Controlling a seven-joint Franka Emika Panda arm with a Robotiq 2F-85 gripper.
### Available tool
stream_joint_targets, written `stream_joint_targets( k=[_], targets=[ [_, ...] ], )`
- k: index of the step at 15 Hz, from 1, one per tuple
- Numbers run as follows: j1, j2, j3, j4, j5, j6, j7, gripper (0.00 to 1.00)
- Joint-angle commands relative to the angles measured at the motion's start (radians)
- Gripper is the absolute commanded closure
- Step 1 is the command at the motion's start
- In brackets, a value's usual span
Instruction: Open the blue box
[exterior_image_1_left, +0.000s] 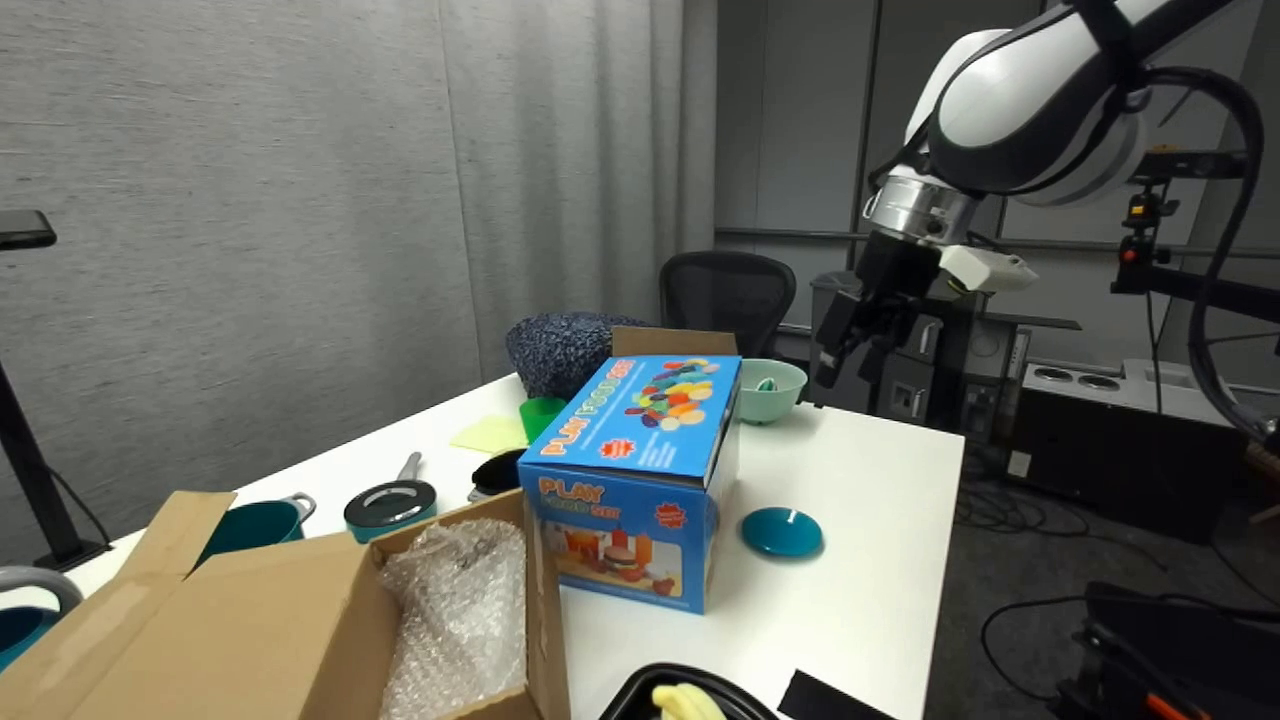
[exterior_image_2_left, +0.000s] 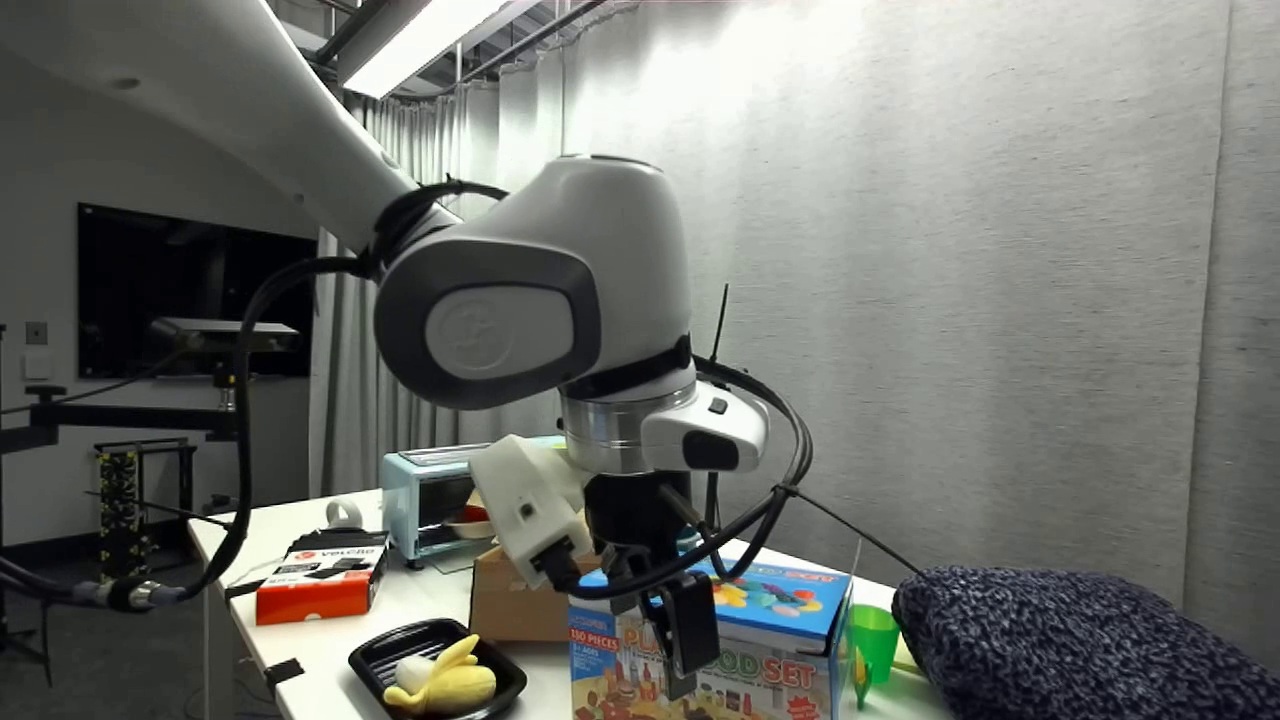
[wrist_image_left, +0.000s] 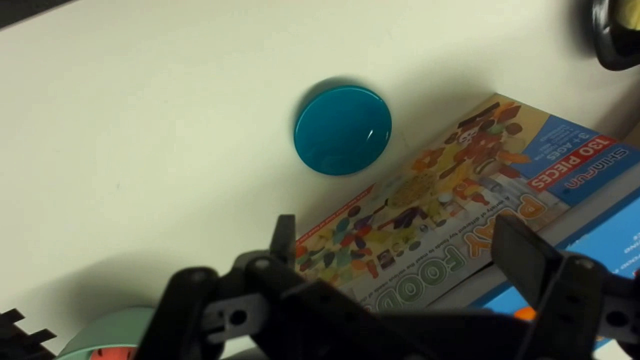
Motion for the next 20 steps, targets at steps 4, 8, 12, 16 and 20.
stream_joint_targets(
  k=[4,8,12,16,20],
  targets=[
    [-0.017,0.023,0.019,0.01,-0.003,0.015,0.017,0.0],
    [-0.008,0.081,0.016,0.011,0.055,0.156,0.052,0.0],
    [0.0,0.164,0.027,0.063,0.113,0.221,0.085,0.0],
    [0.002,0.228,0.058,0.107,0.146,0.23,0.103,0.0],
    [-0.005,0.266,0.087,0.144,0.159,0.24,0.105,0.0]
  ],
)
